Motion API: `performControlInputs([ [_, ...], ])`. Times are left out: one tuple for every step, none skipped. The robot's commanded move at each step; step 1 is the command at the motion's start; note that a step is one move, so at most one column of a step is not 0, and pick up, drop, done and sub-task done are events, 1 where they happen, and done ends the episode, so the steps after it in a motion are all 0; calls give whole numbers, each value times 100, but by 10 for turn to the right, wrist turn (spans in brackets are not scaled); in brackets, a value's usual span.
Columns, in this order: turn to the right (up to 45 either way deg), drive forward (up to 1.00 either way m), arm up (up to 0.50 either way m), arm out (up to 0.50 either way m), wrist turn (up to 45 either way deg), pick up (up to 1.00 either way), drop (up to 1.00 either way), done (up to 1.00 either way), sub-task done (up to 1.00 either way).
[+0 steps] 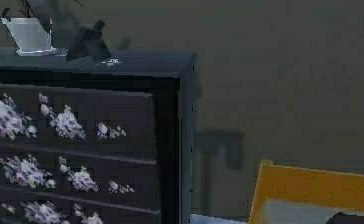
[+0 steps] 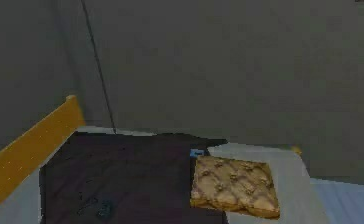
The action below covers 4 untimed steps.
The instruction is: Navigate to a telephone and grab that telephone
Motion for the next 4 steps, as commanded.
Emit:
performControlInputs([
  [-270,0,0,0,0,0,0,0,0],
  [0,0,50,0,0,0,0,0,0],
  [0,0,0,34,0,0,0,0,0],
  [0,0,0,0,450,0,0,0,0],
])
